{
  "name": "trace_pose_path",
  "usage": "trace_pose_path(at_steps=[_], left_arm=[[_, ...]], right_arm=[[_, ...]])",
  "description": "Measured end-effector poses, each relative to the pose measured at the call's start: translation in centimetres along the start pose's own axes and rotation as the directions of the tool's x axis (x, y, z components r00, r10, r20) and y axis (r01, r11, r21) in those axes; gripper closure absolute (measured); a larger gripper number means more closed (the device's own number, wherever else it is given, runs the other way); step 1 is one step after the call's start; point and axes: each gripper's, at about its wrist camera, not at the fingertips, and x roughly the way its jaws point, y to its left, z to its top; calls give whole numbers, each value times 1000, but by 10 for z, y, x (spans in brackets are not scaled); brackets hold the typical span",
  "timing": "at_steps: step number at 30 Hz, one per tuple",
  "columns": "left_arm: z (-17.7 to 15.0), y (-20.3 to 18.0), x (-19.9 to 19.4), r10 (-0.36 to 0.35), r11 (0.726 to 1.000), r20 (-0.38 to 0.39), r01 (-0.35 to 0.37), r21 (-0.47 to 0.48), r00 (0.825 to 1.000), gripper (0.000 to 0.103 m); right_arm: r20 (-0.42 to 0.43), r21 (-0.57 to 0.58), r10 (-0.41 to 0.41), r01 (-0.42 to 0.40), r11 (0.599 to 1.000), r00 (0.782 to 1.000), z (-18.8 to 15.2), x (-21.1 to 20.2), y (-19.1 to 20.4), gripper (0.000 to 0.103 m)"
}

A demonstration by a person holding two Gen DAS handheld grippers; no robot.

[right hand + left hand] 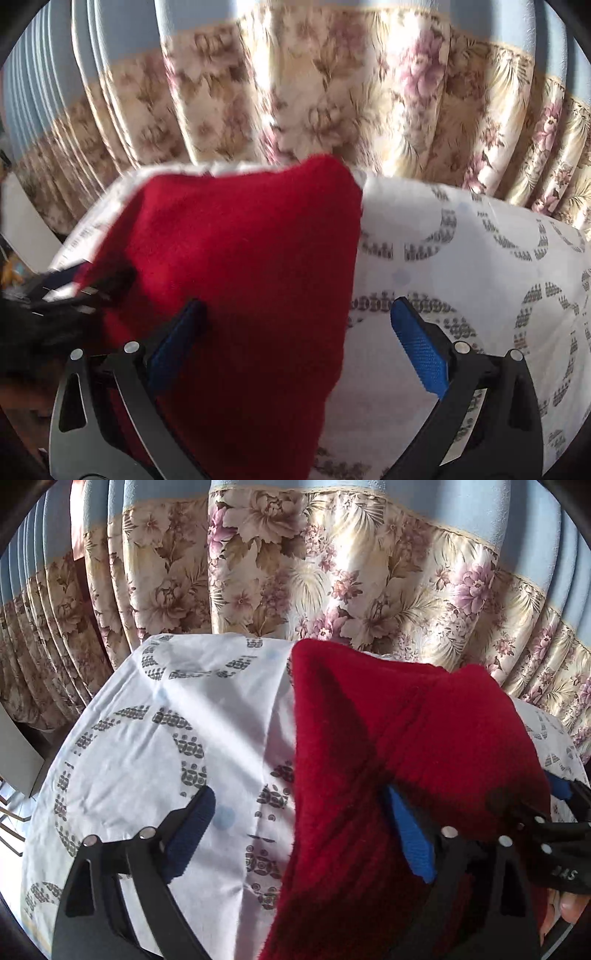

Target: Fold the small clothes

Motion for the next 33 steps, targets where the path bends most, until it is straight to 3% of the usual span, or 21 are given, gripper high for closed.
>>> trace_pose_path(at_steps=[6, 13, 17, 21, 24, 25, 26, 28, 30, 33], left_arm=[[-4, 7, 5, -40, 998, 2, 40, -43, 999, 7], [-7, 15, 7, -142, 983, -2, 140, -117, 990, 7], [-9, 10, 11, -228, 966, -41, 221, -133, 973, 8], [-12, 4, 12, -223, 968, -51, 215, -126, 973, 9], [-14, 1, 11, -242, 964, -50, 234, -123, 969, 20], [-14, -1, 11, -258, 960, -49, 250, -125, 965, 31], [-14, -4, 9, -260, 959, -43, 253, -124, 965, 36], [-15, -15, 3, -208, 976, -23, 206, -74, 978, 39], [-16, -18, 1, -189, 980, -13, 187, -71, 982, 42], [-16, -20, -1, -171, 983, -3, 171, -73, 985, 47]], right_arm=[[-17, 47, 88, -88, 995, 996, -14, 23, -16, 3], [7, 56, 111, -111, 992, 994, -18, 22, -17, 4], [-2, 75, 134, -133, 988, 991, -17, 22, -20, 4], [-1, 83, 133, -133, 988, 991, -16, 21, -20, 3], [0, 88, 135, -135, 987, 991, -17, 21, -20, 3], [0, 89, 136, -136, 987, 991, -17, 21, -20, 3], [0, 89, 137, -137, 987, 991, -17, 20, -20, 3], [1, 85, 143, -143, 986, 990, -17, 19, -19, 6], [1, 74, 169, -169, 983, 986, -16, 17, -16, 25], [1, 43, 169, -169, 985, 986, -15, 11, -7, 33]])
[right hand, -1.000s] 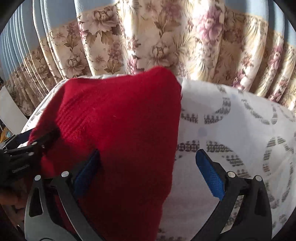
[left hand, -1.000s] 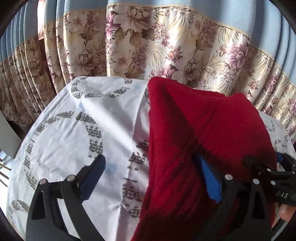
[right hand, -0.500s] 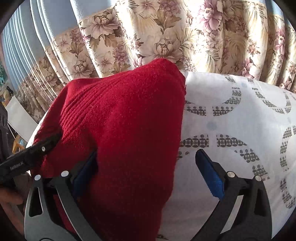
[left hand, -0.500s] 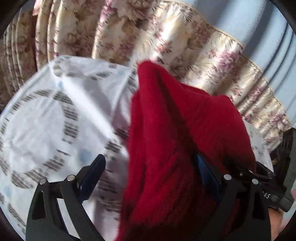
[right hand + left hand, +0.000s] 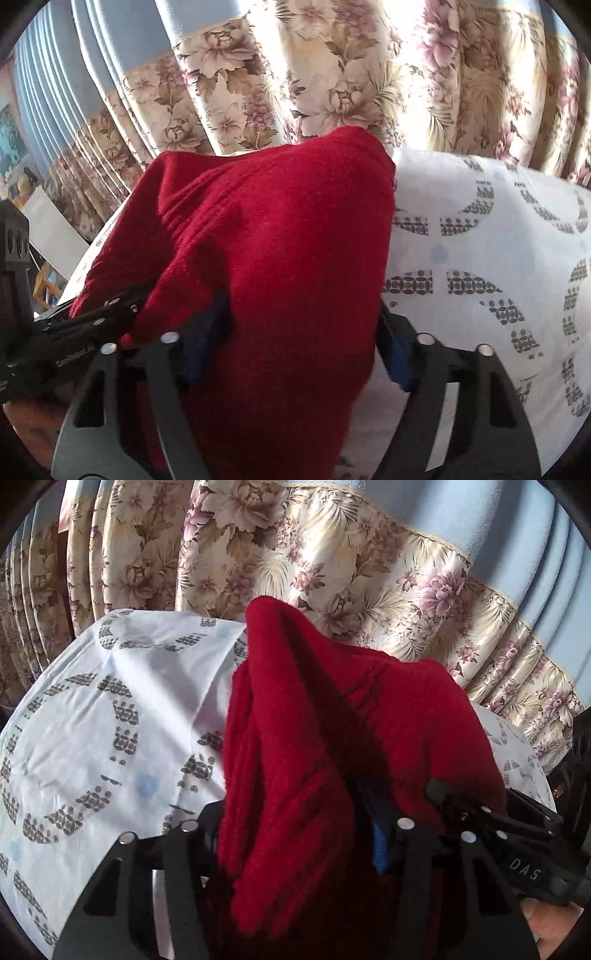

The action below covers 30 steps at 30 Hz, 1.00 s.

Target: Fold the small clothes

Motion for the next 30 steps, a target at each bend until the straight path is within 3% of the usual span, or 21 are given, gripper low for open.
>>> trace_pose_path(at_steps=[7, 22, 30], left_arm=[[-4, -8, -8, 35, 999, 38, -36, 18, 999, 62], [2, -20, -17, 41, 999, 51, -42, 14, 998, 66], [10, -89, -35, 20, 996, 93, -29, 89, 995, 66]], right_arm=[[17, 13, 18, -19, 1000, 1000, -1, -5, 1, 46], [50, -16, 30, -30, 999, 998, 12, -22, 4, 56], [99, -60, -14, 20, 998, 995, 25, -64, -17, 57]])
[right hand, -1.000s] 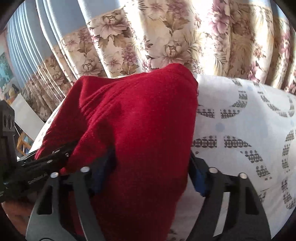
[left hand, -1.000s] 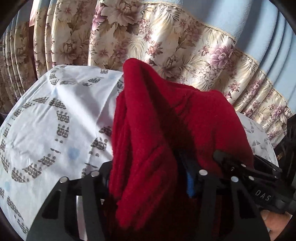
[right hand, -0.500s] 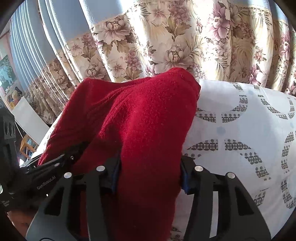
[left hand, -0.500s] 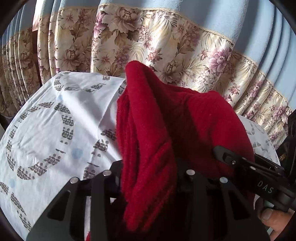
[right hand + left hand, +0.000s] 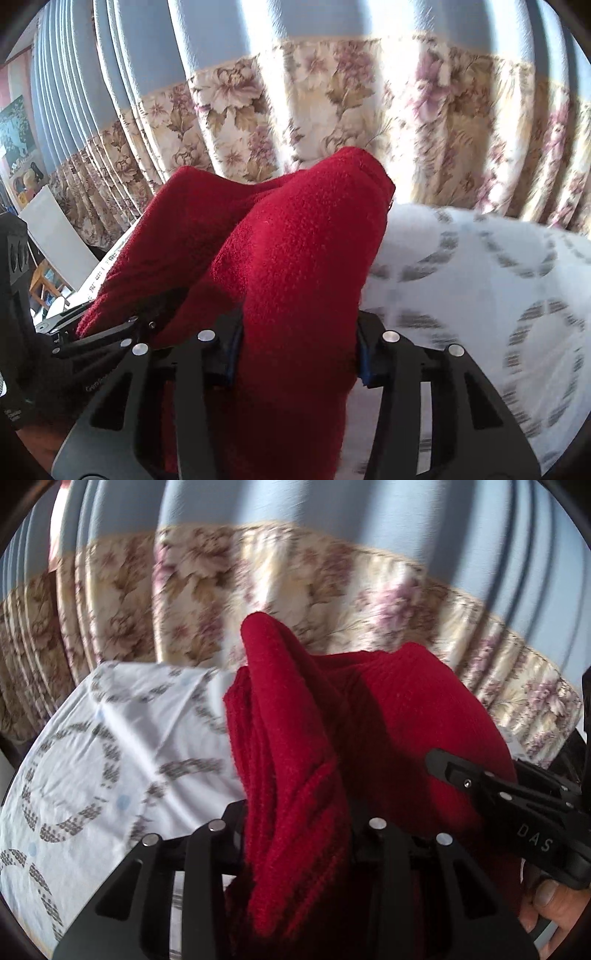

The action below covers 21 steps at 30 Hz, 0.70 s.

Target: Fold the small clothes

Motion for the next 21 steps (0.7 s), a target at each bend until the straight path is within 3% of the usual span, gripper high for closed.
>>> trace_pose_path(at_steps=[8, 15, 19, 20, 21], left_arm=[[7, -108, 7, -91, 996, -7, 91, 25, 996, 66], [2, -193, 52, -119, 990, -60, 123, 70, 991, 66], [-13, -215, 94, -69, 991, -129, 83, 102, 989, 63], [-22, -218, 107, -23, 989, -143, 43, 140, 990, 54], [-26, -219, 106, 15, 986, -94, 1, 165, 995, 45]], right_arm=[[19, -61, -91, 92, 994, 996, 14, -69, -80, 57], [20, -50, -181, 182, 982, 983, -1, -100, -160, 57], [-3, -15, -213, 213, 977, 977, -22, -88, -206, 56], [-19, -11, -217, 216, 976, 976, -27, -80, -213, 56], [-41, -7, -220, 219, 976, 975, -33, -72, -221, 54]])
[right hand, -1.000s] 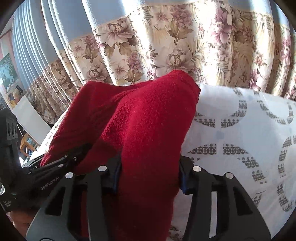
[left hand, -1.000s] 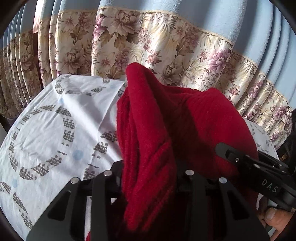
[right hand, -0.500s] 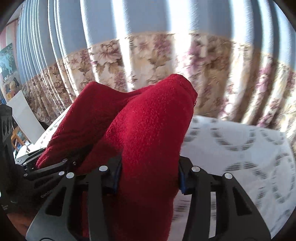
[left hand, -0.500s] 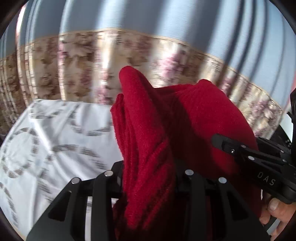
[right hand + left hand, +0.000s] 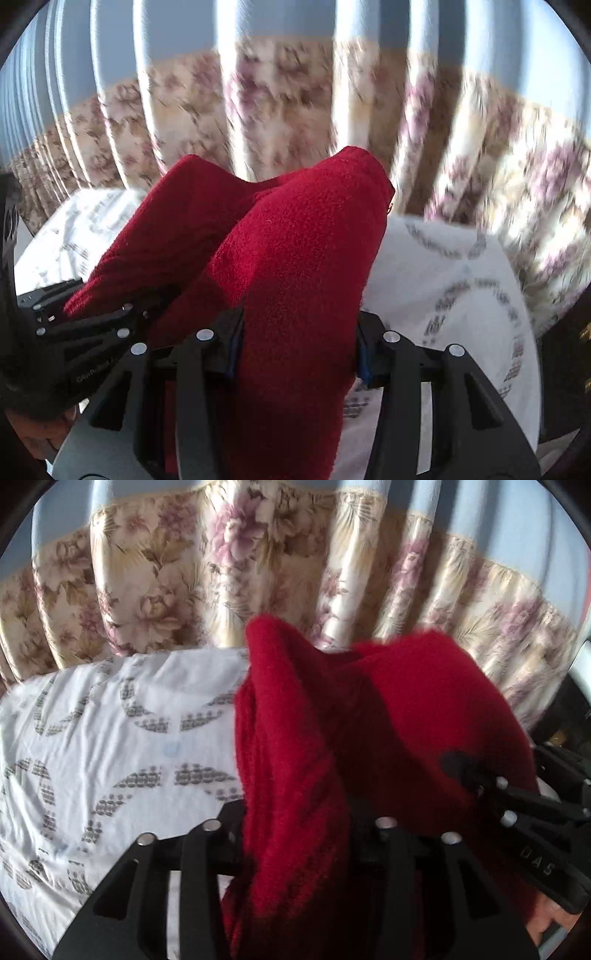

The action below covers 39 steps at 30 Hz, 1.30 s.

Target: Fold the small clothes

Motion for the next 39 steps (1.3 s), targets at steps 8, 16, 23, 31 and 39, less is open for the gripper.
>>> trace_pose_path(at_steps=[8, 16, 23, 31, 39], left_arm=[[-4, 12, -6, -4, 1000, 23, 4, -7, 1000, 30], [-14, 41, -50, 12, 1000, 109, -11, -5, 994, 18], [-27, 101, -154, 133, 991, 253, -128, -35, 958, 11], [-100, 145, -224, 254, 961, 381, -277, 6, 889, 2], [-145, 162, -242, 266, 964, 488, -240, -116, 832, 2]], right_arm=[[-20, -6, -78, 78, 997, 997, -24, 25, -3, 33], [4, 44, -181, 181, 983, 983, -23, 2, -4, 9], [53, 20, -205, 204, 979, 977, -27, -71, 51, 3], [275, 94, -276, 260, 961, 921, -70, -157, 128, 3], [368, 74, -117, 96, 993, 922, -109, -166, 159, 3]])
